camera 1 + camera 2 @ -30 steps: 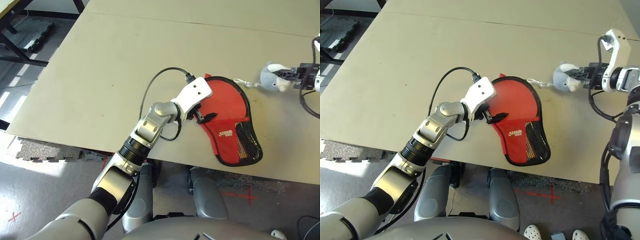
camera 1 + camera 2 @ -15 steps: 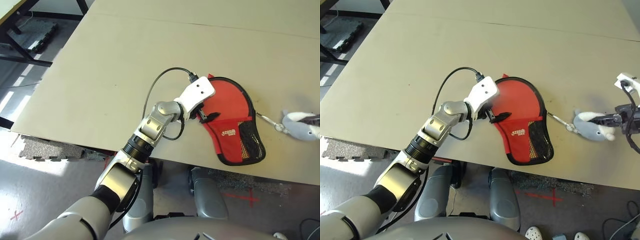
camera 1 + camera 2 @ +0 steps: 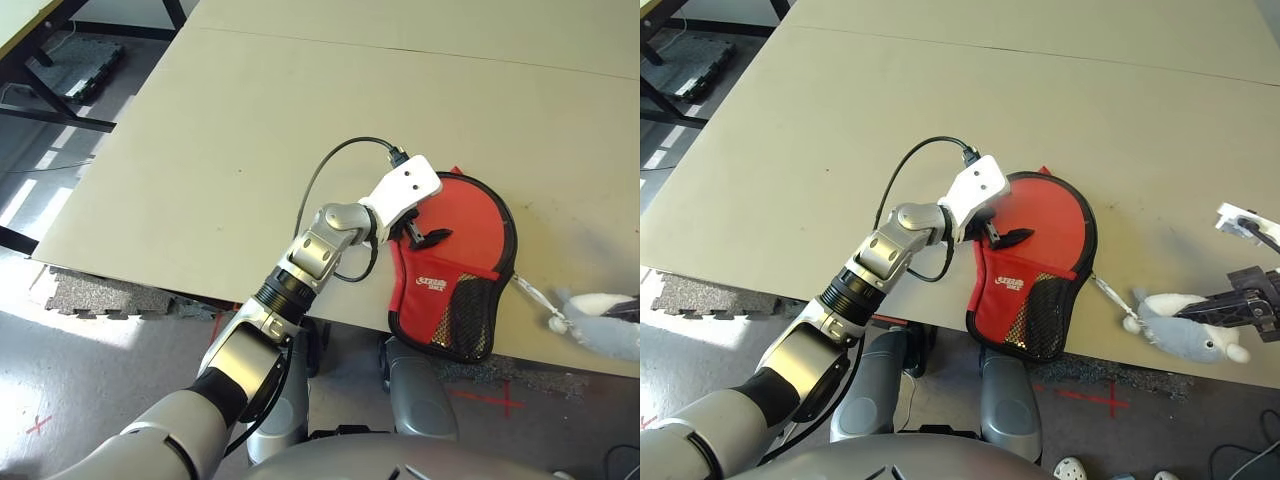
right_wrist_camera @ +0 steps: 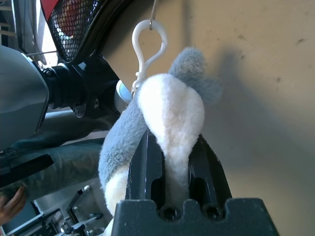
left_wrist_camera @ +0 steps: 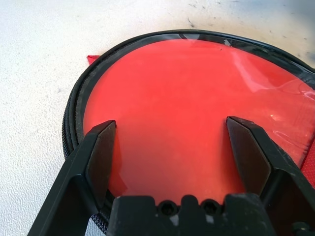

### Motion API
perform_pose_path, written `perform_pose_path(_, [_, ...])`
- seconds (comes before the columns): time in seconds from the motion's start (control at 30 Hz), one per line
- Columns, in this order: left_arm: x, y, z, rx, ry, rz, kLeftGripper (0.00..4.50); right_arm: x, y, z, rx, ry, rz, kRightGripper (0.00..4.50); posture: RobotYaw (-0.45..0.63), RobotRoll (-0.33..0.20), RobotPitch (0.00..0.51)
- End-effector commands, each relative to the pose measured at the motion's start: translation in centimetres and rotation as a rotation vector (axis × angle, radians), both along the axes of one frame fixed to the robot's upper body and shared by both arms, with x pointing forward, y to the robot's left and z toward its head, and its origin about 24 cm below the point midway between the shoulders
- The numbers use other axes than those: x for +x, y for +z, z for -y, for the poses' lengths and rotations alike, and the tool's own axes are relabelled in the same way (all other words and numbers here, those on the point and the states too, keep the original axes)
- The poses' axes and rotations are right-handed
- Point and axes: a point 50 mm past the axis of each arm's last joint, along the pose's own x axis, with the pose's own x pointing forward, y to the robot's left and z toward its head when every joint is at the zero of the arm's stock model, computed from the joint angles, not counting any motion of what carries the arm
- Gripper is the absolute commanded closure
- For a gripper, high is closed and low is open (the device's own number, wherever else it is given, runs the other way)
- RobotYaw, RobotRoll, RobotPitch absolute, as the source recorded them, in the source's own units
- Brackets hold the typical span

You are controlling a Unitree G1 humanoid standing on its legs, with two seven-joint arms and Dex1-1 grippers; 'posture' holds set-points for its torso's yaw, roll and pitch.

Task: Store the ping-pong paddle in its case and zip it.

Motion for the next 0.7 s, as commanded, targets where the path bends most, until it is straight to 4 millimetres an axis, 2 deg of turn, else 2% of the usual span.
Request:
perform_pose_path(0.03, [-0.1, -3.9, -1.2, 0.116, 0.064, -0.141, 0.00, -0.5, -0.7, -0.2, -0.025, 0.019, -0.057, 4.29, -0.21, 0.000, 0.280])
perform_pose_path(0.1, [-0.1, -3.7, -1.3, 0.100, 0.065, -0.131, 0.00, -0.1, -0.7, 0.1, -0.050, 0.003, -0.043, 4.29, -0.21, 0.000, 0.281])
perform_pose_path(0.2, [0.1, -1.8, -1.5, 0.008, 0.050, -0.125, 0.00, 0.7, 0.0, 0.8, -0.073, -0.047, 0.005, 3.29, -0.21, 0.000, 0.281])
perform_pose_path(0.33, [0.3, 2.6, -3.3, -0.128, -0.009, -0.107, 0.00, 0.8, 2.6, 0.8, -0.016, -0.075, 0.080, 1.85, -0.20, 0.000, 0.279])
perform_pose_path(0.4, [0.3, 4.9, -4.8, -0.184, -0.024, -0.098, 0.00, 1.3, 3.7, 1.4, -0.020, -0.112, 0.144, 1.09, -0.20, 0.000, 0.276])
perform_pose_path(0.5, [0.8, 8.4, -8.4, -0.283, 0.038, -0.048, 0.00, 3.0, 4.8, 3.0, 0.014, -0.231, 0.328, 0.04, -0.19, 0.000, 0.274])
perform_pose_path(0.6, [1.7, 9.7, -11.3, -0.345, 0.167, -0.007, 0.00, 5.0, 4.3, 3.9, 0.012, -0.351, 0.499, 0.04, -0.17, 0.000, 0.275])
perform_pose_path(0.7, [2.7, 10.0, -14.2, -0.413, 0.333, 0.022, 0.00, 6.8, 3.9, 4.3, -0.019, -0.466, 0.678, 0.04, -0.15, 0.000, 0.280])
